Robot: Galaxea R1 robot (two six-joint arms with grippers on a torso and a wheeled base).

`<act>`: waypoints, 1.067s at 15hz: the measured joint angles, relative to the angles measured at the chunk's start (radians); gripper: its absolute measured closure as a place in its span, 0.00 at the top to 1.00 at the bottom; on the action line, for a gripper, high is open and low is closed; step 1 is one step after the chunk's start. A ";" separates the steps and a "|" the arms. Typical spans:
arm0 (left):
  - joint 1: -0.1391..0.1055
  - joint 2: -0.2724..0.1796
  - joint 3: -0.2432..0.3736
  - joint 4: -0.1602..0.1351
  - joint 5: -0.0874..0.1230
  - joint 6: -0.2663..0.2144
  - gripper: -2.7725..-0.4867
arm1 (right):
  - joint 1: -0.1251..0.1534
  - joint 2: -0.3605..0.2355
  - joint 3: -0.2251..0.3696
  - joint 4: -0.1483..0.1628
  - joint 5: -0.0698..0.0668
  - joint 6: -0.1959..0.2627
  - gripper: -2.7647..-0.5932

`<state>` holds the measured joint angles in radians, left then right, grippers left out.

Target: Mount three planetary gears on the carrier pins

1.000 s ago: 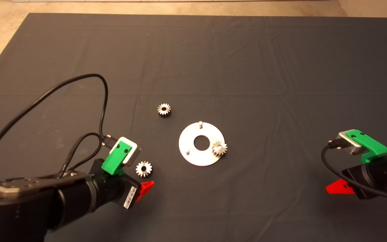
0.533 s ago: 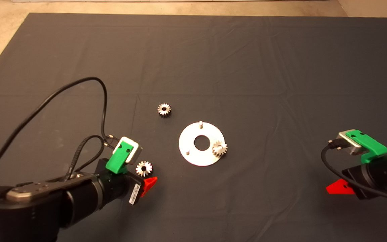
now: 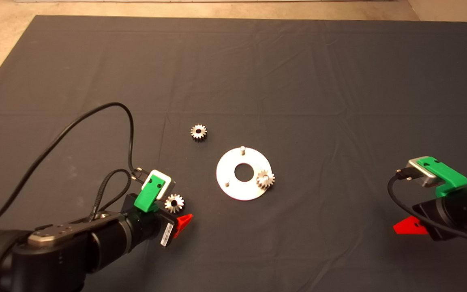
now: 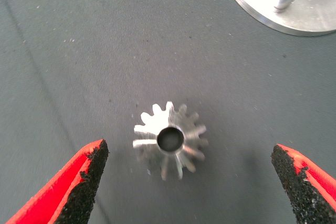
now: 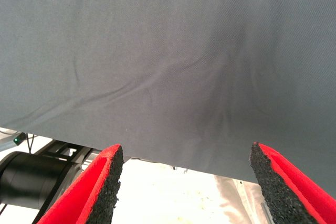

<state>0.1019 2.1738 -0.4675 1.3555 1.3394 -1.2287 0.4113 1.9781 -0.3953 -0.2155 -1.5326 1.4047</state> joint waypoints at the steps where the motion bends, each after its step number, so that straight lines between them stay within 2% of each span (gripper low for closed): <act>1: 0.000 0.001 -0.008 0.003 -0.005 0.005 0.76 | 0.002 0.000 0.001 0.001 0.000 0.000 0.55; 2: 0.001 0.001 -0.008 0.004 -0.012 0.007 0.76 | 0.002 0.000 0.001 0.001 -0.001 0.000 0.55; 5: 0.028 0.004 -0.021 0.012 -0.016 0.008 0.76 | 0.002 0.000 0.003 0.004 0.000 0.000 0.55; 7: 0.027 0.004 -0.023 0.027 -0.017 0.008 0.76 | 0.002 0.000 0.003 0.004 0.000 0.000 0.55; 9: 0.030 0.004 -0.044 0.028 -0.054 0.008 0.76 | 0.002 0.000 0.003 0.005 -0.001 0.000 0.55; 11: 0.047 0.004 -0.070 0.030 -0.086 0.018 0.76 | 0.002 0.000 0.003 0.006 -0.001 0.000 0.55; 14: 0.050 0.004 -0.083 0.030 -0.090 0.037 0.76 | 0.002 0.000 0.003 0.006 0.000 0.000 0.55; 16: 0.050 0.004 -0.087 0.030 -0.091 0.042 0.71 | 0.002 0.000 0.003 0.006 -0.001 0.000 0.55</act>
<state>0.1519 2.1774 -0.5540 1.3858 1.2481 -1.1868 0.4132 1.9781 -0.3923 -0.2096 -1.5332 1.4047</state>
